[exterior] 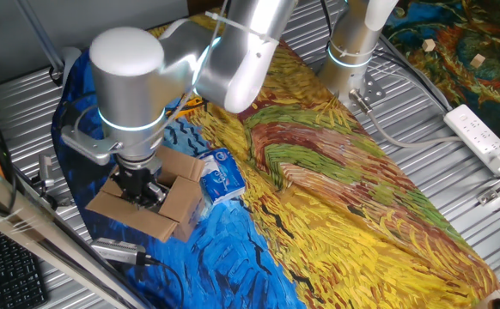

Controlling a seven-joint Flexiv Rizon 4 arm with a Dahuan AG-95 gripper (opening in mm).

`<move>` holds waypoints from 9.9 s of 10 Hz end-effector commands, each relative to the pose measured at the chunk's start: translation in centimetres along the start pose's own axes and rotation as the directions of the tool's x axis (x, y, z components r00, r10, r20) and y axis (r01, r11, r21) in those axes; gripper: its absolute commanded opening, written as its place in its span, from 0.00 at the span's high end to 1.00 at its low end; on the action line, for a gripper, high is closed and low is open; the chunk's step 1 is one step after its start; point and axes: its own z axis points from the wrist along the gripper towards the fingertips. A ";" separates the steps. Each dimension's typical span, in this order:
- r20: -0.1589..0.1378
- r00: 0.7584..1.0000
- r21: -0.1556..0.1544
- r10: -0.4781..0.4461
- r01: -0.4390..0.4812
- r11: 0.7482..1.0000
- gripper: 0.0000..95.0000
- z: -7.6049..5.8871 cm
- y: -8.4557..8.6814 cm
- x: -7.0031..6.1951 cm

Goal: Open a box

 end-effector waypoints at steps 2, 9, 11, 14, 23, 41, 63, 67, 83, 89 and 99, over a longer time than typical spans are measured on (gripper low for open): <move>-0.011 1.000 0.006 -0.006 0.006 1.000 1.00 0.2 0.1 1.8; -0.053 0.996 -0.037 -0.066 0.065 0.997 1.00 1.0 0.3 4.5; -0.069 0.994 -0.071 -0.085 0.080 0.994 1.00 1.1 0.5 4.9; -0.116 0.991 -0.090 -0.064 0.054 0.994 1.00 1.6 1.0 5.1; -0.128 0.990 -0.130 -0.060 0.043 0.991 1.00 2.8 1.0 5.9; -0.135 0.991 -0.127 -0.008 -0.009 0.992 1.00 0.0 2.2 5.7; -0.129 0.984 -0.124 -0.123 0.107 0.986 1.00 -1.2 2.4 5.9; -0.127 0.990 -0.111 -0.064 0.050 0.993 1.00 -1.2 2.4 5.9; -0.127 0.990 -0.068 0.054 -0.063 0.996 1.00 -2.0 9.9 6.7; -0.119 0.990 -0.037 0.074 -0.078 0.996 1.00 -0.6 11.4 6.2; -0.123 0.992 0.009 0.022 -0.021 1.000 1.00 2.1 10.5 6.4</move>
